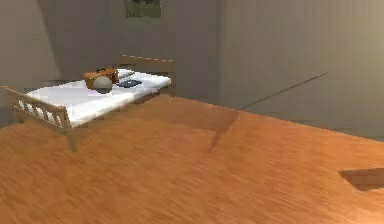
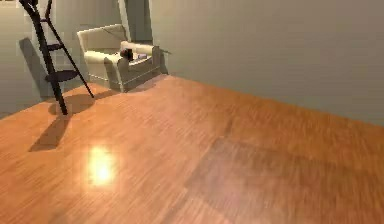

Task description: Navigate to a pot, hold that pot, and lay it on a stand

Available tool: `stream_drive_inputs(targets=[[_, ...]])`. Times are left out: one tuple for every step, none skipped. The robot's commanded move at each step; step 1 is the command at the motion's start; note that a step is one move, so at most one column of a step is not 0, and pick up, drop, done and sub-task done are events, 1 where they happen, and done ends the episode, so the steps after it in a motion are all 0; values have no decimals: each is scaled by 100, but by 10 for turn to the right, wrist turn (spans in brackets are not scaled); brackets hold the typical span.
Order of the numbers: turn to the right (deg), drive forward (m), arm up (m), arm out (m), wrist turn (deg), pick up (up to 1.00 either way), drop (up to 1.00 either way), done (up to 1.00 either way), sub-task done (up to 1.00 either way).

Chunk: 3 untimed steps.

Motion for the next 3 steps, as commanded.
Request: stream_drive_inputs(targets=[[450, 0, 0, 0, 0, 0, 0, 0, 0], [270, 0, 0, 0, 0, 0, 0, 0, 0], [0, 10, 0, 0, 0, 0, 0, 0, 0]])
